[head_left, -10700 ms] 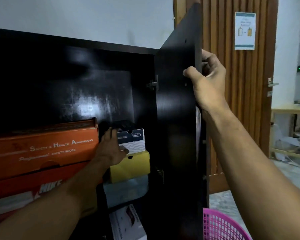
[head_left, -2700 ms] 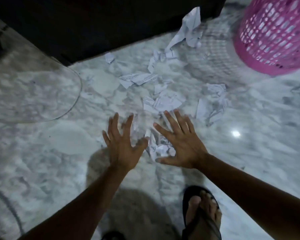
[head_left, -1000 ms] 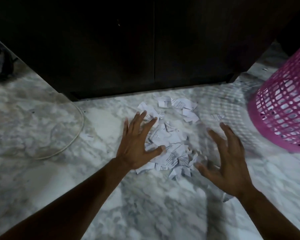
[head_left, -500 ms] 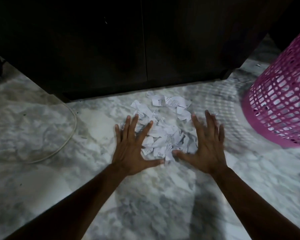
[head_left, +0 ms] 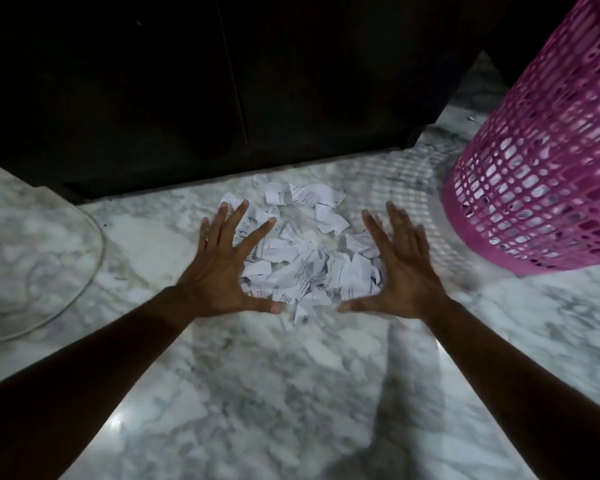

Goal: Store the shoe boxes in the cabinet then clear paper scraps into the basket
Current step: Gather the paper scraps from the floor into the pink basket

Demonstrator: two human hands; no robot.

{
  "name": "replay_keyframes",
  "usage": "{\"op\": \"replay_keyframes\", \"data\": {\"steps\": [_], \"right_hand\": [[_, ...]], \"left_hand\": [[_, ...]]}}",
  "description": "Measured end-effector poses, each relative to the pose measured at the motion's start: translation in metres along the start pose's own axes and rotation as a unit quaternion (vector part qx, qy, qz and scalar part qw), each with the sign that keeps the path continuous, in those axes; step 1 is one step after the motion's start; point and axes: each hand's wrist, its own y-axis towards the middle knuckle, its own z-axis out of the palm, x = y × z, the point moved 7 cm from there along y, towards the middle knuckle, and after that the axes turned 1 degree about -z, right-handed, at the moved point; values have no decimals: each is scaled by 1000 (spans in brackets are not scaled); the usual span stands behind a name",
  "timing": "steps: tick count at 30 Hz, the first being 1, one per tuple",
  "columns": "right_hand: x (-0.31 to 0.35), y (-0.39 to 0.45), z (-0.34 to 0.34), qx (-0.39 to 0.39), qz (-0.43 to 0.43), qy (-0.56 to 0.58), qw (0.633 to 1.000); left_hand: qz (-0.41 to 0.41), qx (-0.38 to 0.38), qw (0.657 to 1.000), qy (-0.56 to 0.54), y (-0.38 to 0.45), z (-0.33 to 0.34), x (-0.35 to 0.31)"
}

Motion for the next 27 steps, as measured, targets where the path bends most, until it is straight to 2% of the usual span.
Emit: {"op": "replay_keyframes", "data": {"steps": [4, 11, 18, 24, 27], "right_hand": [[28, 53, 1, 47, -76, 4, 996], [71, 107, 11, 42, -175, 0, 984], [74, 117, 9, 49, -182, 3, 982], [50, 56, -2, 103, -131, 36, 985], [61, 23, 7, 69, -134, 34, 988]], "left_hand": [[51, 30, 998, 12, 22, -7, -7], [79, 7, 997, -12, 52, -8, -10], [75, -74, 991, -77, 55, -11, -2], [58, -42, 995, -67, 53, -6, 0], [53, -32, 996, -66, 52, -7, -2]]}}
